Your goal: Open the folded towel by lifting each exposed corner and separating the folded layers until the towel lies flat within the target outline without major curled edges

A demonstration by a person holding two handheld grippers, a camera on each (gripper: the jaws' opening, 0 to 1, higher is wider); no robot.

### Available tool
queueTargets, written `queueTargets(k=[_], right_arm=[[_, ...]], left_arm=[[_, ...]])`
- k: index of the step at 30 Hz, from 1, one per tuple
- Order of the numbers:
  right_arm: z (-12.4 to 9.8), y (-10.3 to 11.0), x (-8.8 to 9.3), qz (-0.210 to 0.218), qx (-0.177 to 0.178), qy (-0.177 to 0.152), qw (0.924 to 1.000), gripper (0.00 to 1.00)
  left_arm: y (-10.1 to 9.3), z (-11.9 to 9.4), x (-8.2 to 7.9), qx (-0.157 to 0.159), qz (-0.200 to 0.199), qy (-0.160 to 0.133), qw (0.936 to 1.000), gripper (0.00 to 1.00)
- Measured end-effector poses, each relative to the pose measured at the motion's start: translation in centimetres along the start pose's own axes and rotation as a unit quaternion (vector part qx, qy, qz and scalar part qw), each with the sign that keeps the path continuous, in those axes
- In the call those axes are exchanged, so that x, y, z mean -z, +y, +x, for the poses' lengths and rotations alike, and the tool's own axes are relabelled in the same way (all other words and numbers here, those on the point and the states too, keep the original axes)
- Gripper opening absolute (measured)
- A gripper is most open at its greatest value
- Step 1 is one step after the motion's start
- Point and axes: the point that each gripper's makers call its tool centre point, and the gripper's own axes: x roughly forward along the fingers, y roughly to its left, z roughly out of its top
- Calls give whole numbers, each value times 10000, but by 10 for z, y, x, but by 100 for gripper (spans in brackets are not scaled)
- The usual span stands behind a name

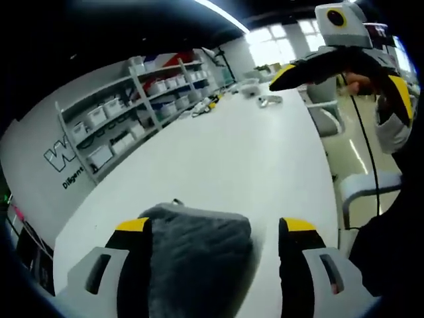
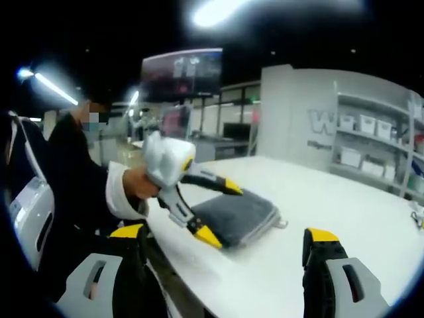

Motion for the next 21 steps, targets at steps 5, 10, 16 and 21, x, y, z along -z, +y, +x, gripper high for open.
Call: queueTargets(k=[5, 10, 16, 21], right_arm=[[1, 1, 0, -10, -18, 3, 10000, 99], [2, 1, 1, -9, -26, 16, 10000, 99], [1, 1, 1, -6, -27, 12, 10000, 99], [3, 1, 2, -13, -36, 31, 10000, 99]], left_arm=[[-6, 3, 0, 17, 205, -51, 9998, 70], [-10, 7, 2, 20, 270, -56, 9996, 66], [-15, 11, 4, 29, 313, -21, 9995, 61], [-16, 13, 8, -5, 309, 11, 9995, 55]])
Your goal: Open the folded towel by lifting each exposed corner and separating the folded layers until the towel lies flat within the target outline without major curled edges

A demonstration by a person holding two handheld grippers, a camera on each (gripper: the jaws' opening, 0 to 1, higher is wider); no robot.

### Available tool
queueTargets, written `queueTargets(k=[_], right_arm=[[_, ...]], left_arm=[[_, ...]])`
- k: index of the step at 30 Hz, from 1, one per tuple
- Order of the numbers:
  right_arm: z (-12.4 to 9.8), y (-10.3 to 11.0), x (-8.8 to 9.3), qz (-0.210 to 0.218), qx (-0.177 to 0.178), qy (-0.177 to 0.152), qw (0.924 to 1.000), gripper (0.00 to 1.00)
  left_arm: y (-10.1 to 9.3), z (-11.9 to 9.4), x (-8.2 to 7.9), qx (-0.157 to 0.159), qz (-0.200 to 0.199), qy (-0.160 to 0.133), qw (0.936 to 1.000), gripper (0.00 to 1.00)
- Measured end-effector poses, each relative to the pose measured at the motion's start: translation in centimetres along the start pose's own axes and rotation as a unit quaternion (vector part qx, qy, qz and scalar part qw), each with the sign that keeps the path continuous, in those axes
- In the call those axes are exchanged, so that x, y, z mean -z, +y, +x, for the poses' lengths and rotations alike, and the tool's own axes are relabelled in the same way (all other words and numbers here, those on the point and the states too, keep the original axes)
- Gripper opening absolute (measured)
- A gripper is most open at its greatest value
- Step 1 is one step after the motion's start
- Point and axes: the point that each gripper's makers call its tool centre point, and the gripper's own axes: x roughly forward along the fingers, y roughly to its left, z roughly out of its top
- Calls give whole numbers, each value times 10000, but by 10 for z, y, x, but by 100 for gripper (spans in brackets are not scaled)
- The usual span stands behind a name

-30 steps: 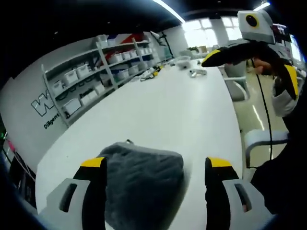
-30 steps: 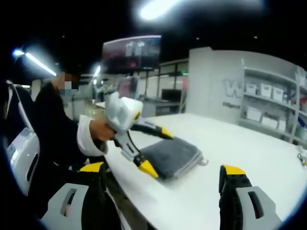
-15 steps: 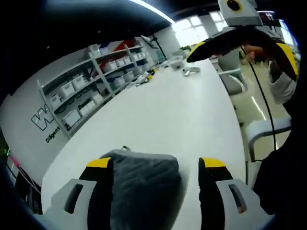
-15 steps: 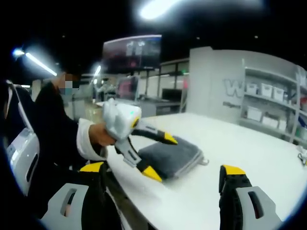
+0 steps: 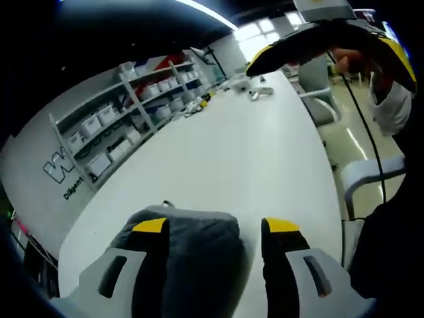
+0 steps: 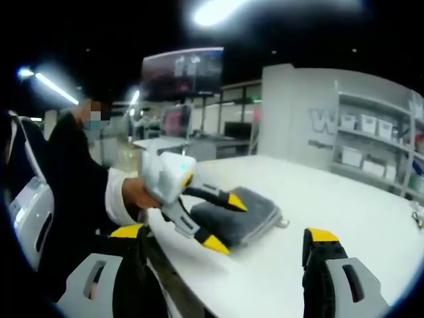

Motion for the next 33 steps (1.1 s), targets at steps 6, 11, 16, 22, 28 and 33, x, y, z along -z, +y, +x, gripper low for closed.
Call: queueTargets(k=[6, 11, 16, 22, 28, 33], right_arm=[[0, -3, -6, -135, 144, -125, 9997, 97], [-1, -7, -8, -167, 248, -209, 9993, 95], [2, -9, -12, -245, 310, -303, 9988, 95], [8, -12, -14, -212, 322, -420, 9984, 94], [5, -14, -33, -67, 359, -1018, 9941, 95], [5, -14, -34, 49, 309, -1092, 9935, 93]], left_arm=[[-2, 1, -1, -38, 67, 32, 10000, 52], [-3, 2, -2, -69, -11, -2, 10000, 48], [-4, 4, 0, -67, -18, 47, 10000, 49], [-8, 4, 1, -30, -321, 57, 9995, 50], [-10, 4, 3, -69, -282, 70, 9996, 50], [-11, 5, 3, -91, -292, 42, 9995, 46]])
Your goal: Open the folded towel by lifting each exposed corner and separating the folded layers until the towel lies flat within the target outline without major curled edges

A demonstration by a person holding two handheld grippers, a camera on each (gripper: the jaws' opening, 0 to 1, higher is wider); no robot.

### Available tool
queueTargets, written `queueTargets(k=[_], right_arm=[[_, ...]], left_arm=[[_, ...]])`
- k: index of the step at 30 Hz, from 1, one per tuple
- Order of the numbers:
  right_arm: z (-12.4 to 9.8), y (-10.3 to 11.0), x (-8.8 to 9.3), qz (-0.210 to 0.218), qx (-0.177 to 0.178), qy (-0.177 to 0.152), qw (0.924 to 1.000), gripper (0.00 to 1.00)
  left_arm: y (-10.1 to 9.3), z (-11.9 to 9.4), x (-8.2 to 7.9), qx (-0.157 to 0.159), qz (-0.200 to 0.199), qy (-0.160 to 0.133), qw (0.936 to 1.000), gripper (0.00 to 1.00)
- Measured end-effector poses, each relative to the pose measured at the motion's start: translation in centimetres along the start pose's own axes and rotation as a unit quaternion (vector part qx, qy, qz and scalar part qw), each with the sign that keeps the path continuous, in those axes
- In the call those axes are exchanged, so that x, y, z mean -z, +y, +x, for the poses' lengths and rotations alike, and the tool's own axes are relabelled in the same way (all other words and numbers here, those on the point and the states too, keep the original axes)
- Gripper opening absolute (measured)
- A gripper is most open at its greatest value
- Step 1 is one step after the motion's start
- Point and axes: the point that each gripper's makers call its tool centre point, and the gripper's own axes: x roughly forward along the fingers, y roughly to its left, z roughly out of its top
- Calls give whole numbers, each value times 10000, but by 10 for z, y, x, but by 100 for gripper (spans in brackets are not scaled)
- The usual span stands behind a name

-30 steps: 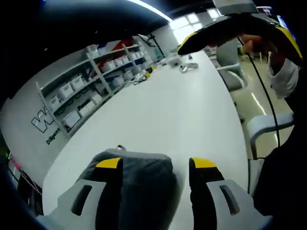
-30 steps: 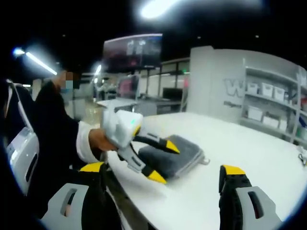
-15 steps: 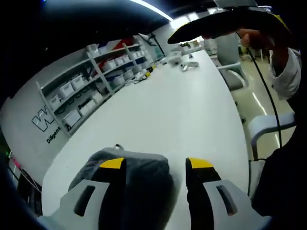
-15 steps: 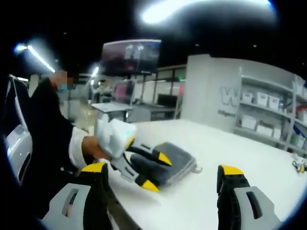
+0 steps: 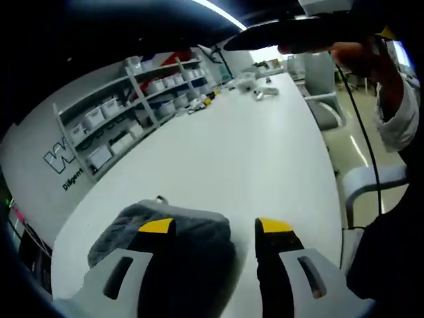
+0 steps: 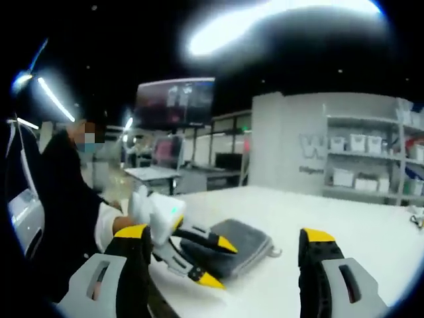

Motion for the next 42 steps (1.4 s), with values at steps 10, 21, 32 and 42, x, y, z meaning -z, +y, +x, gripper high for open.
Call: queueTargets(k=[10, 21, 32, 42], right_arm=[[1, 0, 3, 87, -37, 4, 10000, 93], [0, -2, 5, 218, -44, -20, 9998, 93], [0, -3, 8, 211, -63, 32, 9998, 93], [2, -3, 11, 228, -71, 69, 9997, 92]], left_arm=[[0, 3, 4, 49, 114, 27, 9999, 38], [-4, 6, 6, -88, 571, 31, 9983, 33], [-5, 14, 8, -254, 1275, 105, 9915, 29], [0, 15, 9, -392, 1492, 123, 9879, 23]])
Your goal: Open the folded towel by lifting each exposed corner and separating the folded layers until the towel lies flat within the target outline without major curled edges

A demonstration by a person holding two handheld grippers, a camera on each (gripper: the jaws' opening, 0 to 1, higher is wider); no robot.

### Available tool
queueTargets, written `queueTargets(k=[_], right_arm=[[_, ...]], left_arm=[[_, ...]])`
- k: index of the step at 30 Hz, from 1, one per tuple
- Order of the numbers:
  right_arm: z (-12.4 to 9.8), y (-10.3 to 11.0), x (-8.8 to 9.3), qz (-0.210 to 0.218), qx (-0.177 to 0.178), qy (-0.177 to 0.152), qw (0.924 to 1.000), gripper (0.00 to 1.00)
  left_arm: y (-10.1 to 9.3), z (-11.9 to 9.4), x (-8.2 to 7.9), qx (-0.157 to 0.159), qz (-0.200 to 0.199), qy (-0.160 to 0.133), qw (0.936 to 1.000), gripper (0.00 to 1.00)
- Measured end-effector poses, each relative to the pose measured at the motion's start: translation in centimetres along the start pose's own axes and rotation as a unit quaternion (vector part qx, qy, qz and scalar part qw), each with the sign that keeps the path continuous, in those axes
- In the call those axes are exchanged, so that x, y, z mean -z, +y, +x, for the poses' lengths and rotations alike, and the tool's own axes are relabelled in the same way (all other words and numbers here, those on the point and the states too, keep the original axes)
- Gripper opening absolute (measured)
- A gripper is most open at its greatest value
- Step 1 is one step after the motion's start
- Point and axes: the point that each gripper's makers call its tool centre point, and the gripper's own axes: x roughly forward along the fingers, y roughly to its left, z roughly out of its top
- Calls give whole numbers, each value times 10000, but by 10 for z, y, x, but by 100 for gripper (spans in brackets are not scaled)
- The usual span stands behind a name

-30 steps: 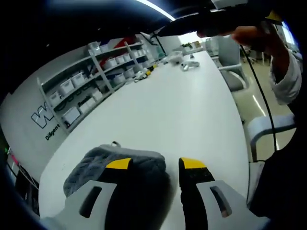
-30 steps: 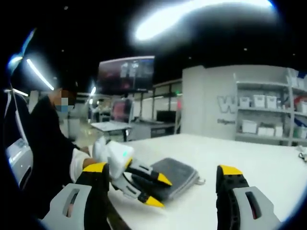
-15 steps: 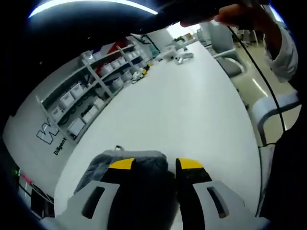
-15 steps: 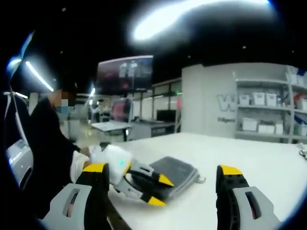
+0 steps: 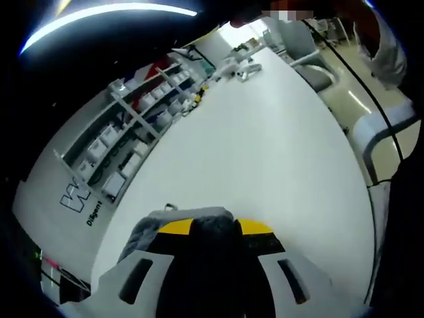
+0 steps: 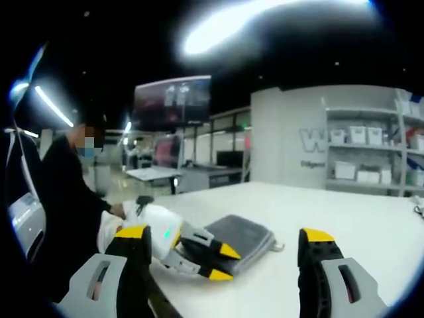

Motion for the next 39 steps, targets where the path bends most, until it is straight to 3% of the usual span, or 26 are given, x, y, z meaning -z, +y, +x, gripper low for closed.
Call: queueTargets(k=[20, 22, 25, 28, 31, 39], right_arm=[[4, -2, 11, 4, -15, 201, 9998, 91], [4, -1, 11, -16, -24, 222, 9997, 91], [5, 1, 12, -19, -46, 225, 9997, 91], [6, 1, 13, -14, -59, 253, 9997, 91], [7, 0, 15, 9, -52, 267, 9996, 91], [9, 1, 16, 22, -64, 282, 9996, 91]], left_arm=[[9, -2, -3, -111, -420, -201, 9989, 10], [15, -5, -8, -292, -662, -423, 9965, 9], [14, -6, -7, -207, -812, -413, 9956, 9], [20, -11, -14, -481, -674, -616, 9947, 8], [23, -15, -16, -581, -899, -720, 9916, 8], [30, -20, -18, -636, -1146, -948, 9868, 8]])
